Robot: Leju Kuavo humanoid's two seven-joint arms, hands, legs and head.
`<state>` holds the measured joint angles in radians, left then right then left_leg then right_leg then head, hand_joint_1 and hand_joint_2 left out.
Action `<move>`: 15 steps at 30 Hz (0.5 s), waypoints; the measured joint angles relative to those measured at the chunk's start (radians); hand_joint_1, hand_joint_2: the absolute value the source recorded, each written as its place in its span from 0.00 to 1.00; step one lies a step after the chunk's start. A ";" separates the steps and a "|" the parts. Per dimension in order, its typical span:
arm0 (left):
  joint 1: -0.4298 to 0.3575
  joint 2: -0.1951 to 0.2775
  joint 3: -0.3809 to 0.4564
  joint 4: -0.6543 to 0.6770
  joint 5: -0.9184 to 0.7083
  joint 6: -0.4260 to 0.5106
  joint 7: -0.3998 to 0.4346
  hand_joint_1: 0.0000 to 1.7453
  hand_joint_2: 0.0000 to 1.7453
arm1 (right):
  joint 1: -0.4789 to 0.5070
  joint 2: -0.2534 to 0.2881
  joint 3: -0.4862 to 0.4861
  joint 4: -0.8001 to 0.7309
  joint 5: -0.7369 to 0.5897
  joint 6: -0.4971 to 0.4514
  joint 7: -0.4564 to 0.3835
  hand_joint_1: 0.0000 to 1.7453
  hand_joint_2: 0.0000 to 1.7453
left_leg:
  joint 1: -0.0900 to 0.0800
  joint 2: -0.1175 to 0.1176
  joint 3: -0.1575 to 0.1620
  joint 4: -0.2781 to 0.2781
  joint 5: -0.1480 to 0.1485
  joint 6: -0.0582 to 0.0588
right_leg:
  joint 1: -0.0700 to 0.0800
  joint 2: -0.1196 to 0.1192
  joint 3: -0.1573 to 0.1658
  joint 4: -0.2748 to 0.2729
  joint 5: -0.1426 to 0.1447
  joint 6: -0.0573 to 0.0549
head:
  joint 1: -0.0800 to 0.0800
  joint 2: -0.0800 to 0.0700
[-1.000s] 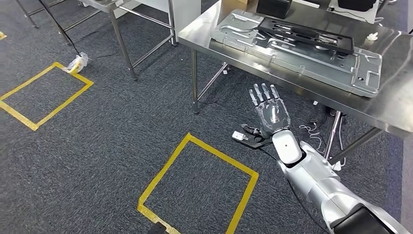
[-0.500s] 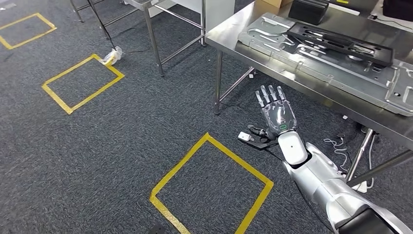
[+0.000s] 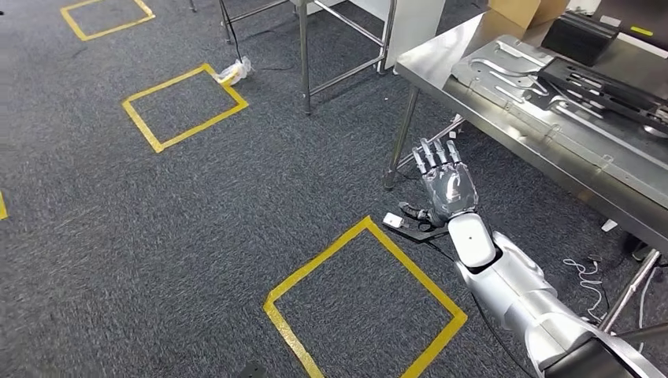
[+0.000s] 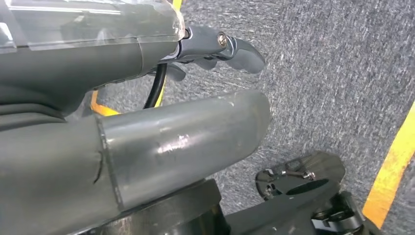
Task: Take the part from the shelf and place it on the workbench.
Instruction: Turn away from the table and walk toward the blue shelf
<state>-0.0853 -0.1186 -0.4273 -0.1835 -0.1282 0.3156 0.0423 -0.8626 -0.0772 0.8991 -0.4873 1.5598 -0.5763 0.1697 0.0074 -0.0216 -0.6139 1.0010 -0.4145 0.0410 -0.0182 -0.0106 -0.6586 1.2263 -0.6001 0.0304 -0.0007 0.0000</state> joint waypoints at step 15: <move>0.027 -0.007 0.026 0.000 0.021 0.023 -0.011 0.00 0.00 | 0.312 0.014 -0.290 0.084 -0.345 -0.089 0.013 0.00 0.00 | 0.011 -0.109 -0.017 0.024 -0.006 -0.040 | 0.000 0.019 0.106 -0.223 0.124 -0.039 | -0.002 0.000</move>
<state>-0.0582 -0.1255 -0.4014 -0.1835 -0.1073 0.3388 0.0317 -0.5508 -0.0630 0.6088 -0.4038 1.2146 -0.6651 0.1823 0.0184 -0.1310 -0.6311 1.0248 -0.4204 0.0010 -0.0182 0.0089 -0.5528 1.0029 -0.4757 -0.0085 -0.0027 0.0000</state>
